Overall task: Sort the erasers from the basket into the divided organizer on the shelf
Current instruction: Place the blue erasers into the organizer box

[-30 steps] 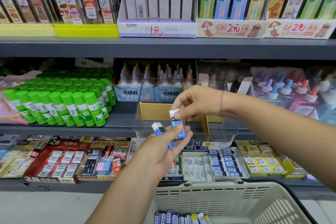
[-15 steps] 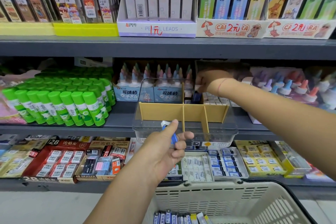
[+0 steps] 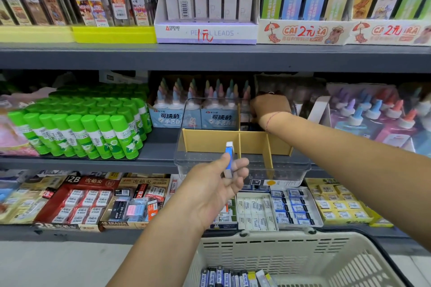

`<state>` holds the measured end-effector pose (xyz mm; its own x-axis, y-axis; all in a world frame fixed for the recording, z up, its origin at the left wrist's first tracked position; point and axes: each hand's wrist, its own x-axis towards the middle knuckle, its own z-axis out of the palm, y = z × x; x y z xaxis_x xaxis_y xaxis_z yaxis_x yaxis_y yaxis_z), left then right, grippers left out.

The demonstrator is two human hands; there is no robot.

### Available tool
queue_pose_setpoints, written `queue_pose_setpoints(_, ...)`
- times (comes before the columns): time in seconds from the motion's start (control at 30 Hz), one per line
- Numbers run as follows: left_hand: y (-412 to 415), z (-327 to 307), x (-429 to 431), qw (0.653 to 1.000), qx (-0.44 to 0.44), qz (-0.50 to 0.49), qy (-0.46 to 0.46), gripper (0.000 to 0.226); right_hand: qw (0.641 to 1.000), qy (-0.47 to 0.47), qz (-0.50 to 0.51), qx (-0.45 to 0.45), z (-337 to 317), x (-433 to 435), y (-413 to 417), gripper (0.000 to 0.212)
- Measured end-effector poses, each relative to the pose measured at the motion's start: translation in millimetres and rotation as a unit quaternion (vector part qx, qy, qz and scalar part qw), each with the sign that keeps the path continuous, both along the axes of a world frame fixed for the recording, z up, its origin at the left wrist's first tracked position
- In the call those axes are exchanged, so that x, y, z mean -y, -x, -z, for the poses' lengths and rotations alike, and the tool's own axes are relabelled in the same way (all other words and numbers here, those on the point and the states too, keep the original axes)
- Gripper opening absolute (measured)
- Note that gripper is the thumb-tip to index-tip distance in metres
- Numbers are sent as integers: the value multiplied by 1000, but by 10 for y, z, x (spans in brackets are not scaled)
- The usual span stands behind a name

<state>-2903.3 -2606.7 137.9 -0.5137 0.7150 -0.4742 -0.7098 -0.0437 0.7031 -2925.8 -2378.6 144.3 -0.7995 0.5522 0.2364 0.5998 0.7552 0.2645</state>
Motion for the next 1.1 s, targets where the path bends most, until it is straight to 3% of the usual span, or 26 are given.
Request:
queue_pose_setpoints(0.1, -8, -12, 9, 1000, 15, -14, -18, 27, 999, 44, 5, -20, -100, 50, -54, 23)
queue_pose_setpoints(0.17, -3, -30, 16, 999, 33, -26, -33, 30, 983, 155, -27, -94, -224, 146, -165, 24)
queue_pose_setpoints(0.23, 4, -54, 21, 998, 36, -33, -43, 32, 907, 361, -96, -194, -321, 314, -344, 25)
queue_pose_setpoints(0.3, 4, -74, 17, 997, 38, -43, -54, 32, 787, 582, -125, -162, -411, 528, -543, 34)
queue_pose_setpoints(0.33, -6, -92, 15, 997, 37, -46, -59, 32, 741, 646, -134, -128, -404, 596, -613, 34)
queue_pose_setpoints(0.43, -45, -113, -2, 997, -6, -48, -53, 33, 684, 704, -151, -114, -309, 639, -705, 15)
queue_pose_setpoints(0.5, -51, -65, -1, 987, -152, -49, 2, 30, 665, 717, -141, -155, -321, 605, -703, 5)
queue_pose_setpoints(0.53, -35, -33, 8, 959, -275, -45, 55, 27, 668, 710, -133, -181, -355, 565, -702, 3)
queue_pose_setpoints(0.6, 28, 39, 51, 837, -519, -40, 167, 22, 695, 662, -116, -254, -453, 428, -688, 8)
queue_pose_setpoints(0.63, 64, 70, 77, 773, -599, -33, 208, 20, 718, 624, -112, -287, -509, 358, -680, 10)
queue_pose_setpoints(0.7, 129, 138, 100, 694, -672, -8, 257, 26, 790, 523, -99, -305, -585, 217, -642, 10)
queue_pose_setpoints(0.77, 147, 183, 90, 660, -689, 39, 298, 31, 894, 392, -78, -204, -585, 133, -553, 5)
queue_pose_setpoints(0.83, 146, 209, 82, 628, -698, 80, 335, 33, 942, 312, -68, -107, -495, 78, -420, 16)
queue_pose_setpoints(0.9, 168, 230, 88, 610, -708, 84, 345, 32, 961, 257, -85, -57, -366, 64, -291, 22)
queue_pose_setpoints(1.1, 214, 267, 89, 640, -701, 48, 311, 23, 984, 140, -100, -40, -59, -5, -100, 16)
